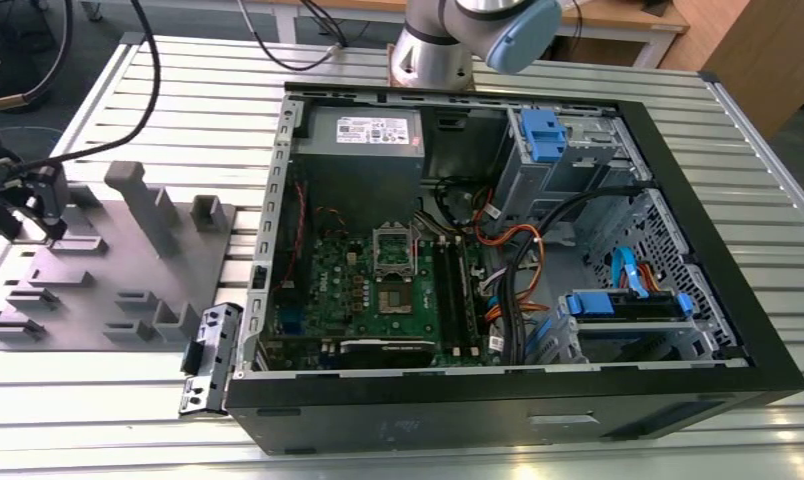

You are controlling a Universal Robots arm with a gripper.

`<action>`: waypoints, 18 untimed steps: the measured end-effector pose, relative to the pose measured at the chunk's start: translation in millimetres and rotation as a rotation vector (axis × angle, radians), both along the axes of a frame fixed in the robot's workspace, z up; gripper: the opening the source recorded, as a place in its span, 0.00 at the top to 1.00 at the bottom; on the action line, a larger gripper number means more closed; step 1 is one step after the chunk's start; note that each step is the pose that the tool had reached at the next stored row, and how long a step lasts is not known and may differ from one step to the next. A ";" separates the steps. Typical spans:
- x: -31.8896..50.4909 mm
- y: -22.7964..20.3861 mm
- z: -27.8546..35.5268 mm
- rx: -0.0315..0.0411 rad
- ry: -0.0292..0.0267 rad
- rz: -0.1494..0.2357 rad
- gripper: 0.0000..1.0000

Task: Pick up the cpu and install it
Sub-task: 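Pick up the cpu and move it towards the insertion slot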

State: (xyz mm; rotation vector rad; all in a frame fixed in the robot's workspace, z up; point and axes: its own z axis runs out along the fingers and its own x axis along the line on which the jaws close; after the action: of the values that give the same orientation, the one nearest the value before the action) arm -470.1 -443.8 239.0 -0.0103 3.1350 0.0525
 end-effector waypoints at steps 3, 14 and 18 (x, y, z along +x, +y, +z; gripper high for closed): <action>0.0 0.0 8.1 0.0001 -0.0001 0.000 0.53; 0.0 0.0 22.5 0.0005 -0.0002 0.000 0.53; 0.0 0.0 24.2 0.0005 -0.0002 0.000 0.53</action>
State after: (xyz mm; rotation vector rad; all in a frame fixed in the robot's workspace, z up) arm -470.1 -443.8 263.2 -0.0104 3.1348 0.0532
